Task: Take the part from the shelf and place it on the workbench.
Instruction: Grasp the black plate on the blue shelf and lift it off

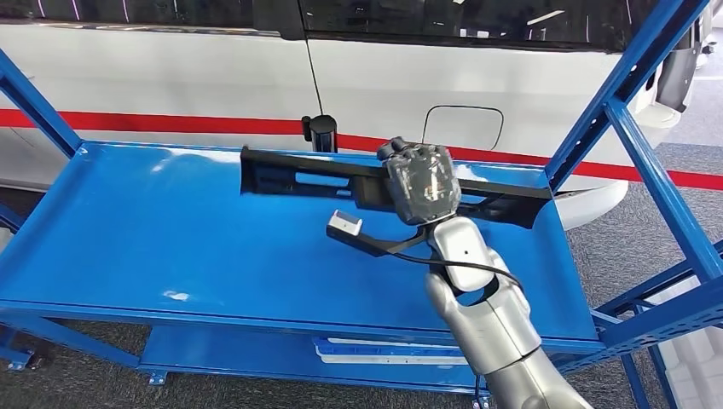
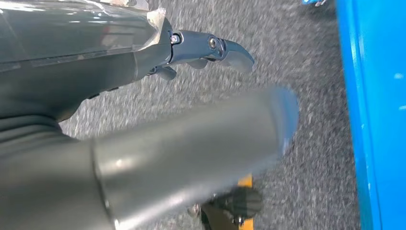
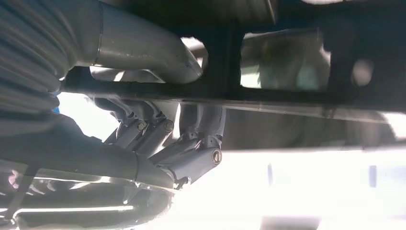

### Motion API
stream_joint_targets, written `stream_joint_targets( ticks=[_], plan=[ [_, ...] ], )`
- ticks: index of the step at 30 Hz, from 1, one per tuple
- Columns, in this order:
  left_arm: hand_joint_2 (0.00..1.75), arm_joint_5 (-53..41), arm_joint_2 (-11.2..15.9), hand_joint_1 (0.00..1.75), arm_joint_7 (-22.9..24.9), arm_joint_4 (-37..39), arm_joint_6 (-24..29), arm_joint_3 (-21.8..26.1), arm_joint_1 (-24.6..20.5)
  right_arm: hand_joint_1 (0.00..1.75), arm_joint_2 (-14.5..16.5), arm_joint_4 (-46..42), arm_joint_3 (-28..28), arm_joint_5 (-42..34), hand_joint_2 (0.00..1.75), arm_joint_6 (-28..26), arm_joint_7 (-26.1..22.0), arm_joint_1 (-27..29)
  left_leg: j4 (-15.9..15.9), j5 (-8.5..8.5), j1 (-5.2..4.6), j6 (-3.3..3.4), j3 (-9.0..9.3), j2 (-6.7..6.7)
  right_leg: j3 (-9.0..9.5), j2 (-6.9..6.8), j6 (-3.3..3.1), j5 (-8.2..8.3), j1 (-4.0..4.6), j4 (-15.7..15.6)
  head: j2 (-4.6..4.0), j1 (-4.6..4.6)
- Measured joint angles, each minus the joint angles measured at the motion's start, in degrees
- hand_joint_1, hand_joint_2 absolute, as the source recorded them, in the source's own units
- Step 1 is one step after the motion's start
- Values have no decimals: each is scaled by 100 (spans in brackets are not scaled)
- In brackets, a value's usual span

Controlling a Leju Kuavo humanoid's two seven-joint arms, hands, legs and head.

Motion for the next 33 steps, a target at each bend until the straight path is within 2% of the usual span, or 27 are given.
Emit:
stream_joint_targets(
  ticks=[4,8,16,24,29,33],
  plan=[
    [175,7,-49,0,15,-1,154,20,-118,175,-276,-720,-352,-344,175,199,-148,-249,1,2,-1,1,-4,2,19,1,2,3,0,1,0,1],
    [175,32,-97,0,108,-4,155,66,-301,175,-406,-1096,-451,-453,175,293,-179,-480,1,2,0,1,-2,1,24,1,2,3,1,1,0,-1],
    [175,116,-138,0,-72,-10,77,136,-357,175,-664,-1317,-476,-636,175,271,-144,-563,0,1,0,1,-3,0,22,0,2,3,1,1,0,0],
    [175,435,-131,0,101,-34,-431,418,-417,175,-1006,-1343,-445,-1041,175,153,-140,-549,0,2,0,1,-3,1,23,2,2,3,1,1,0,0],
    [175,805,-128,0,117,-48,-897,742,-416,175,-1061,-1360,-462,-1877,175,-117,-203,-452,0,1,0,1,-3,1,22,2,2,3,2,1,0,-1],
    [175,531,-126,0,647,-48,-601,818,-412,175,-1067,-1531,-565,-2854,175,-416,-399,-239,7,-5,-5,6,-5,-1,21,0,4,2,-12,-3,0,0]
  ],
)
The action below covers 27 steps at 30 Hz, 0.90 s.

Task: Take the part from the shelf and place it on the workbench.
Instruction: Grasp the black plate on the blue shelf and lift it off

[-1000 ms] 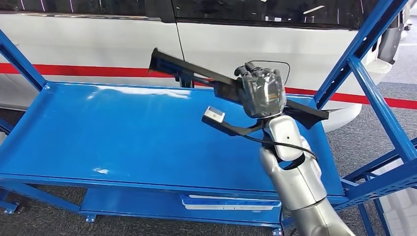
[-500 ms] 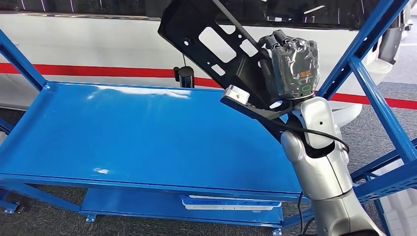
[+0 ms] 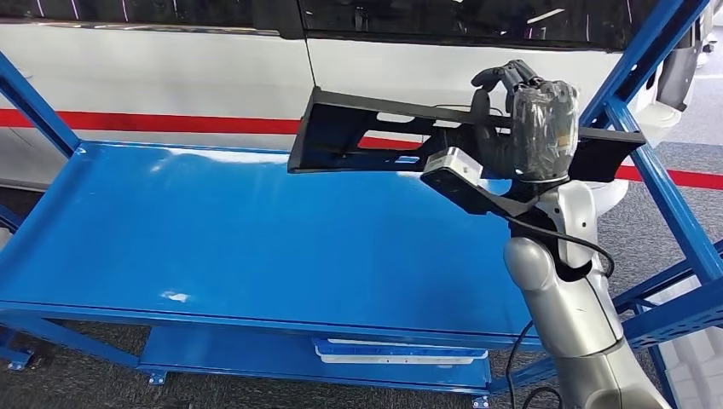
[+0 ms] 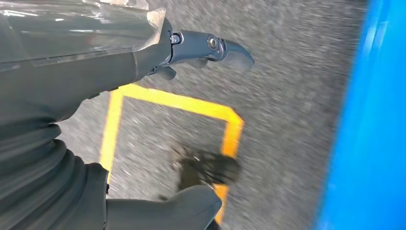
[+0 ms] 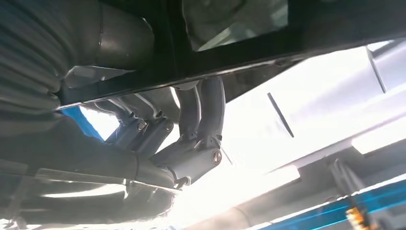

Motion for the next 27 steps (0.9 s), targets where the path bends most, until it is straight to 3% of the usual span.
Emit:
stream_joint_targets(
  ticks=[7,10,12,14,16,17,19,21,23,25,27],
  plan=[
    [175,-222,12,0,223,-3,146,-9,-3,175,-33,-377,-235,-927,175,-217,-244,450,18,-40,-67,59,-2,-1,0,0,31,-3,-83,-12,0,-3],
    [175,-231,12,0,220,-5,120,-8,-6,175,-65,-473,-301,-1326,175,-225,-398,549,-35,-2,-73,134,27,6,1,2,64,-31,-96,17,0,-2],
    [175,-225,9,0,206,-6,95,-7,-12,175,-110,-524,-347,-1640,175,-215,-505,603,-100,50,-39,193,64,22,-149,6,25,-254,-95,381,0,19],
    [175,-214,10,0,185,-7,80,-7,-15,175,-156,-544,-373,-1846,175,-183,-573,650,-116,63,-26,213,72,30,-498,12,-19,-596,-101,1132,0,34],
    [175,-199,9,0,163,-7,66,-5,-12,175,-184,-547,-379,-1953,175,-127,-596,700,-114,66,-27,205,64,28,-743,15,24,-719,-105,1628,0,31],
    [175,-188,8,0,151,-7,57,-4,-11,175,-192,-550,-377,-2014,175,-93,-598,718,-110,71,-21,194,59,27,-731,15,74,-653,-114,1594,0,32],
    [175,-156,4,0,113,-7,39,0,-11,175,-196,-583,-367,-2206,175,-9,-611,722,-80,76,5,140,41,19,-405,9,202,-335,-164,911,0,34],
    [175,-128,20,0,81,-8,39,16,-11,175,-200,-629,-352,-2466,175,69,-648,715,-39,88,10,45,6,2,-97,44,233,-94,-146,343,0,39],
    [175,-115,34,0,64,-9,46,33,0,175,-215,-660,-332,-2706,175,110,-701,719,-7,116,-10,-38,-28,-24,-76,87,125,-49,-105,282,0,32],
    [175,-98,31,0,51,-8,52,61,28,175,-227,-675,-304,-2901,175,142,-762,725,12,141,11,-92,-61,-36,-145,87,5,-25,-124,299,0,15],
    [175,-70,33,0,43,-7,71,104,59,175,-221,-683,-261,-3034,175,174,-812,720,225,-79,51,-118,-176,-14,-218,82,-115,44,-116,310,0,-2]
  ],
)
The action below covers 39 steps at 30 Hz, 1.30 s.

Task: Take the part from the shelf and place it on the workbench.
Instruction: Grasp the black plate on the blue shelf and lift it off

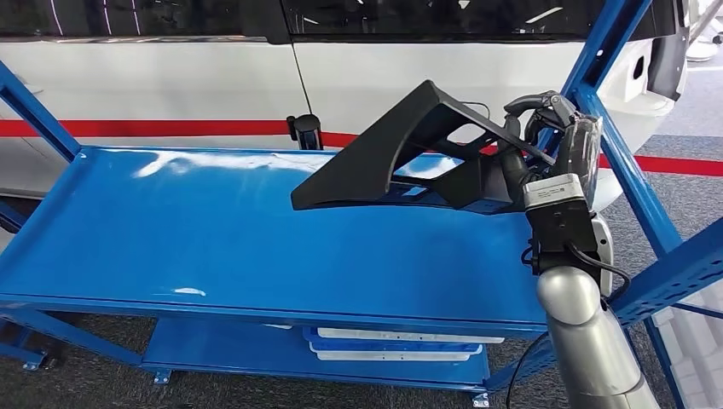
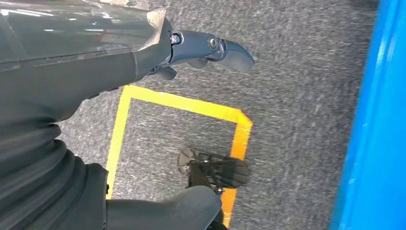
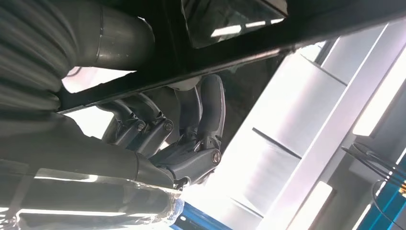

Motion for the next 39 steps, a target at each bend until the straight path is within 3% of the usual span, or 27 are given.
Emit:
stream_joint_targets(
  ticks=[3,5,7,9,11,13,15,17,19,20,21,22,24,25,26,28,30,32,34,35,36,37,39],
  plan=[
    [175,41,10,0,-22,0,22,54,32,175,23,-3,66,-90,175,19,-25,-6,1075,-732,-4,7,-392,17,-157,-14,-173,116,88,4,0,-17],
    [175,63,21,0,-40,0,26,83,55,175,38,-3,108,-153,175,30,-26,-5,1542,-915,-21,40,-483,17,-255,-23,-236,185,158,7,0,-17],
    [175,70,25,0,-50,0,26,111,74,175,49,-3,143,-212,175,53,-26,-5,1244,-744,-54,119,-192,16,-326,-24,-250,244,211,8,0,-17],
    [175,71,34,0,-57,-1,26,141,77,175,58,-4,164,-245,175,72,-27,-6,495,-561,-109,240,333,17,-375,-25,-243,297,246,8,0,-14],
    [175,71,47,0,-62,-2,27,157,74,175,64,-6,177,-255,175,80,-28,-20,-4,-496,-170,301,651,35,-397,-41,-210,349,257,6,0,-8],
    [175,72,56,0,-64,-2,31,166,79,175,76,-7,192,-261,175,86,-36,-38,-110,-443,-227,312,682,45,-405,-63,-139,408,237,-7,0,-11],
    [175,74,55,0,-64,-1,34,174,87,175,80,-8,207,-267,175,88,-43,-45,-218,-321,-220,355,665,56,-448,-71,-73,400,235,21,0,-13],
    [175,77,52,0,-64,0,36,182,90,175,72,-8,218,-273,175,88,-45,-53,-310,-157,-188,399,584,80,-601,-67,-77,91,239,342,0,19],
    [175,79,50,0,-63,0,36,191,92,175,70,-9,231,-278,175,88,-47,-49,-317,-35,-191,415,439,89,-803,-65,-92,-367,196,1001,0,44],
    [175,80,46,0,-63,0,37,196,95,175,69,-9,238,-284,175,88,-49,-41,-313,22,-189,407,358,91,-853,-65,-64,-499,169,1307,0,48],
    [175,85,43,0,-62,0,43,200,99,175,68,-9,246,-298,175,97,-50,-33,-309,77,-183,394,283,93,-841,-66,-14,-533,143,1475,0,50],
    [175,99,42,0,-62,0,50,207,106,175,68,-7,255,-320,175,111,-54,-29,-303,132,-171,371,202,94,-728,-66,61,-472,114,1448,0,56],
    [175,140,45,0,-64,0,61,234,126,175,80,3,278,-378,175,159,-67,-32,-267,231,-141,301,58,95,-231,-70,216,-278,44,823,0,58],
    [175,162,53,0,-68,0,62,255,139,175,97,13,292,-402,175,184,-73,-37,-242,273,-132,256,-9,93,66,-62,256,-249,44,399,0,62],
    [175,178,62,0,-75,0,62,278,153,175,118,25,307,-419,175,205,-80,-43,-224,315,-131,211,-46,91,267,-54,253,-259,61,90,0,60],
    [175,204,75,0,-97,0,54,319,178,175,157,52,336,-439,175,252,-87,-73,-218,400,-143,141,-77,84,370,-34,175,-304,124,-128,0,57],
    [175,229,78,0,-126,1,28,348,205,175,190,81,360,-471,175,325,-80,-119,-206,415,-126,89,-105,75,285,-43,53,-233,100,-111,0,53],
    [175,253,79,0,-153,2,-9,379,230,175,232,103,379,-521,175,406,-59,-173,65,62,-98,48,-227,62,201,-59,-115,-117,69,-116,0,45],
    [175,272,83,0,-172,2,-36,418,239,175,264,117,395,-554,175,463,-44,-214,782,-540,-89,16,-432,41,66,-66,-224,13,87,-110,0,37],
    [175,281,86,0,-177,2,-44,435,241,175,272,126,405,-561,175,482,-41,-222,1170,-737,-88,3,-512,33,-8,-67,-238,74,103,-106,0,37],
    [175,290,90,0,-180,2,-46,450,241,175,278,136,417,-564,175,499,-38,-226,1448,-814,-87,-5,-532,30,-81,-67,-236,130,115,-103,0,38],
    [175,296,92,0,-182,2,-48,463,241,175,281,146,430,-566,175,510,-36,-229,1527,-769,-86,-4,-456,30,-145,-68,-225,180,123,-100,0,37],
    [175,301,95,0,-186,2,-52,478,240,175,290,157,447,-566,175,516,-31,-240,1037,-521,-82,22,21,29,-243,-68,-186,266,128,-95,0,36]
  ],
)
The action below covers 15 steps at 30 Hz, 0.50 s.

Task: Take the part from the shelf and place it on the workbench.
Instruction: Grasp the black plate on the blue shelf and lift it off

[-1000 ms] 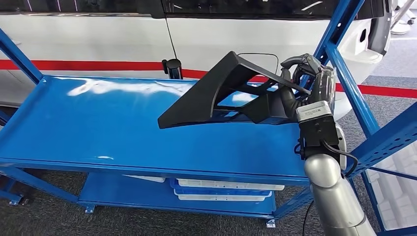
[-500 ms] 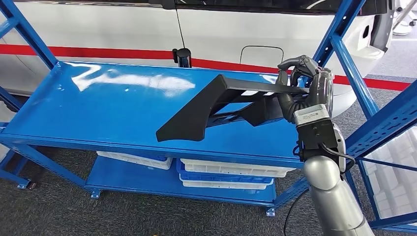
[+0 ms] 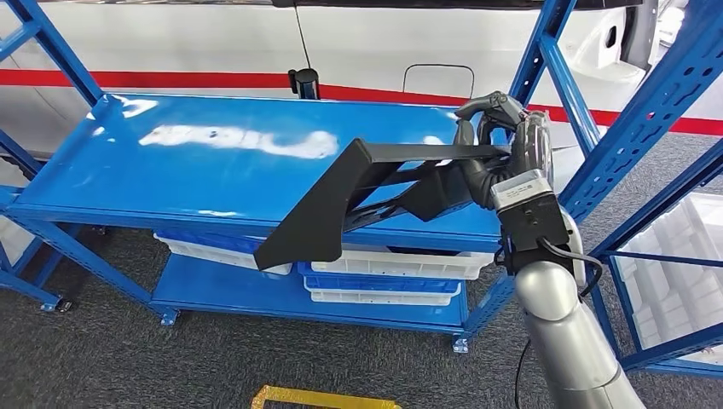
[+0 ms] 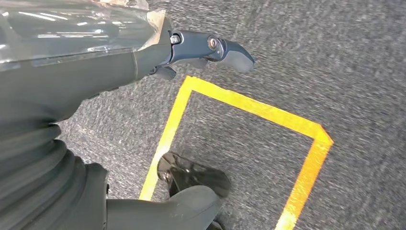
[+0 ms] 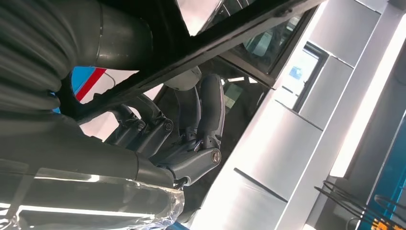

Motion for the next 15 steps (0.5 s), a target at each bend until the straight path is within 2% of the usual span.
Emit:
stream_joint_targets(
  ticks=[2,3,4,6,7,8,9,10,11,12,13,14,15],
  plan=[
    [175,27,3,0,-34,-1,-45,11,-7,175,4,2,11,1,175,2,3,-29,-822,83,-12,44,602,-13,-60,1,61,74,21,5,0,4],
    [175,51,5,0,-66,-2,-87,20,-11,175,5,3,17,3,175,8,5,-54,-1096,65,-28,67,774,-20,-80,-3,99,117,30,6,0,7],
    [175,83,6,0,-100,-2,-132,35,-12,175,6,6,25,7,175,16,6,-84,-1232,45,-52,95,840,-25,-99,-7,143,164,32,-1,0,8],
    [175,125,3,0,-151,-1,-185,76,-9,175,1,20,44,14,175,32,9,-141,-1296,126,-76,188,780,-5,-147,-13,231,234,26,-9,0,8],
    [175,136,1,0,-166,0,-193,94,-9,175,-4,31,51,15,175,37,15,-167,-1316,196,-78,257,727,10,-212,-9,241,171,27,46,0,11],
    [175,138,1,0,-177,1,-198,107,-9,175,-8,43,57,15,175,41,24,-187,-1340,276,-72,318,656,29,-303,-4,223,13,33,200,0,21],
    [175,140,2,0,-183,1,-201,116,-11,175,-12,56,61,15,175,46,31,-204,-1352,357,-68,362,570,45,-419,-3,185,-235,30,483,0,29],
    [175,142,6,0,-186,1,-203,123,-10,175,-12,67,65,15,175,50,38,-214,-1351,431,-76,389,473,49,-539,1,149,-505,32,855,0,39],
    [175,144,9,0,-187,1,-205,131,-9,175,-13,81,70,15,175,52,40,-216,-1349,503,-83,396,379,55,-622,1,142,-715,29,1245,0,43],
    [175,145,9,0,-187,1,-208,140,-8,175,-14,95,74,15,175,52,40,-215,-1346,574,-89,396,286,58,-650,1,164,-818,28,1549,0,43],
    [175,145,7,0,-187,1,-210,149,-7,175,-16,109,78,15,175,52,40,-214,-1343,642,-94,391,198,60,-588,1,207,-801,30,1677,0,44],
    [175,145,5,0,-187,1,-213,155,-7,175,-17,122,83,15,175,52,40,-214,-1340,708,-98,382,116,61,-424,0,254,-694,32,1589,0,44],
    [175,145,2,0,-187,1,-213,158,-7,175,-19,131,87,15,175,52,40,-217,-1338,771,-102,370,43,61,-164,0,282,-565,36,1305,0,44]
  ],
)
